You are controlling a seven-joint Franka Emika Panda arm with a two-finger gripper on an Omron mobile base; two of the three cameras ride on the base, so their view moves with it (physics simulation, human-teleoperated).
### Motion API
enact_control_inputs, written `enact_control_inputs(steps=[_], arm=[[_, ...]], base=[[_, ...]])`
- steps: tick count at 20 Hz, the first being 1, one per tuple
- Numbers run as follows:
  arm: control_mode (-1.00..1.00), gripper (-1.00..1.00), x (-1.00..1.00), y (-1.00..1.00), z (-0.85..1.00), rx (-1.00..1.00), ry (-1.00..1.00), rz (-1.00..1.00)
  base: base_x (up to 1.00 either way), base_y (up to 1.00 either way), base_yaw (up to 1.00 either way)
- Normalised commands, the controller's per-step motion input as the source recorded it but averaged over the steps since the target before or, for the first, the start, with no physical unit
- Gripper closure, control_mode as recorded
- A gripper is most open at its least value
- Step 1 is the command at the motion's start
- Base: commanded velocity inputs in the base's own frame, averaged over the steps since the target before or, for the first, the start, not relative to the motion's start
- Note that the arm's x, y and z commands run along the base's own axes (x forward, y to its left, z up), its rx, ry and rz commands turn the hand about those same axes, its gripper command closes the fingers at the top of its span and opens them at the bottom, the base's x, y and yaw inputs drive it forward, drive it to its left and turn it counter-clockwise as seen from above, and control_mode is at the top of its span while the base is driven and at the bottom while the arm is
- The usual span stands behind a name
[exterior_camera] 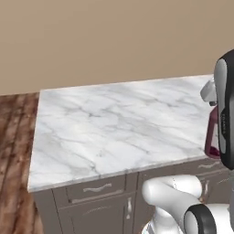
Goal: Move the drinks to the dining counter.
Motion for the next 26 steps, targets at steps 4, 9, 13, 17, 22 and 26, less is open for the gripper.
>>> enact_control_inputs(steps=[4,9,13,17,22,26], arm=[[1.00,1.00,0.00,0.00,0.00,0.00,0.00,0.00],[1.00,1.00,0.00,0.00,0.00,0.00,0.00,0.00],[1.00,1.00,0.00,0.00,0.00,0.00,0.00,0.00],[1.00,1.00,0.00,0.00,0.00,0.00,0.00,0.00],[1.00,1.00,0.00,0.00,0.00,0.00,0.00,0.00],[1.00,1.00,0.00,0.00,0.00,0.00,0.00,0.00]], base=[[1.00,0.29,-0.08],[1.00,0.31,0.02],[1.00,0.00,-0.31],[1.00,0.28,-0.46],[0.94,0.38,-0.10],[0.91,0.20,0.06]])
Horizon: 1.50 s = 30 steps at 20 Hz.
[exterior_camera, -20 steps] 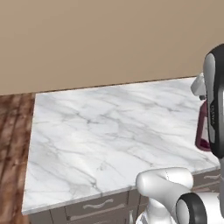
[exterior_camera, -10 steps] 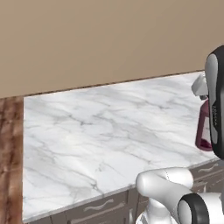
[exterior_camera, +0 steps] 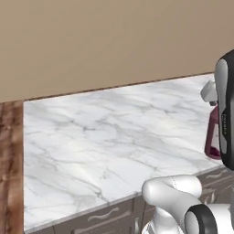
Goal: Move the drinks to the dining counter.
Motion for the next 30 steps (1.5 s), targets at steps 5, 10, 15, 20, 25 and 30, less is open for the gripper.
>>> enact_control_inputs(steps=[5,10,15,20,25,30], arm=[[1.00,1.00,0.00,0.00,0.00,0.00,0.00,0.00],[1.00,1.00,0.00,0.00,0.00,0.00,0.00,0.00],[-1.00,1.00,0.33,0.05,-0.08,0.00,0.00,0.09],[-1.00,1.00,0.79,0.11,-0.24,0.00,-0.01,0.13],[-1.00,1.00,0.73,0.13,-0.24,0.00,0.00,0.02],[-1.00,1.00,0.52,0.08,-0.27,0.00,0.00,0.00]], base=[[0.96,0.12,0.24],[0.93,0.17,0.24],[0.53,0.11,0.15],[0.00,0.00,0.00],[0.00,0.00,0.00],[0.00,0.00,0.00]])
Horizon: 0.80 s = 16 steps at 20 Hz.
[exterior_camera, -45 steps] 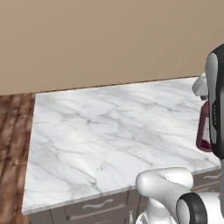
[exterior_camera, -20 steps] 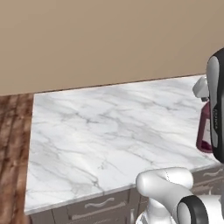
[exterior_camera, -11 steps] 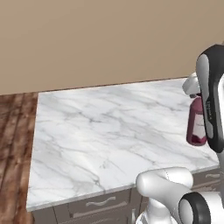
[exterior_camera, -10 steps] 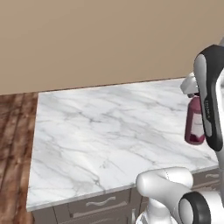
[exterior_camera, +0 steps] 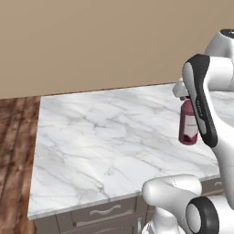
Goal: Move the drinks to the dining counter.
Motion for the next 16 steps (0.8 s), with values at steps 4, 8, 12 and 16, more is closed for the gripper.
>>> enact_control_inputs(steps=[4,8,12,16], arm=[[-1.00,1.00,0.49,0.00,-0.41,0.02,0.00,0.00],[-1.00,1.00,0.44,0.00,-0.44,0.04,0.00,0.00],[-1.00,1.00,0.37,0.00,-0.40,0.03,0.00,0.00],[-1.00,1.00,0.25,0.00,-0.36,0.02,0.00,0.00]], base=[[0.00,0.00,0.00],[0.00,0.00,0.00],[0.00,0.00,0.00],[0.00,0.00,0.00]])
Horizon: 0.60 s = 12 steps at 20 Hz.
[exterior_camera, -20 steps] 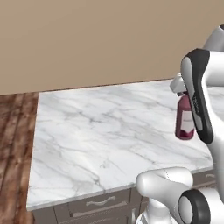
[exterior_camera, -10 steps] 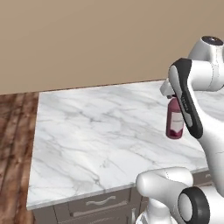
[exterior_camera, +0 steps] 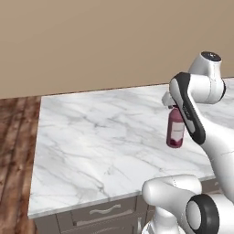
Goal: Move the drinks to the dining counter.
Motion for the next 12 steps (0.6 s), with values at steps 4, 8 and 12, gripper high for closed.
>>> enact_control_inputs(steps=[4,8,12], arm=[[-1.00,1.00,0.16,0.00,-0.31,0.00,0.00,-0.02],[-1.00,1.00,0.17,0.00,-0.21,0.00,0.00,0.00],[-1.00,1.00,0.12,0.00,-0.18,0.00,0.00,0.00]], base=[[0.00,0.00,0.00],[0.00,0.00,0.00],[0.00,0.00,0.00]])
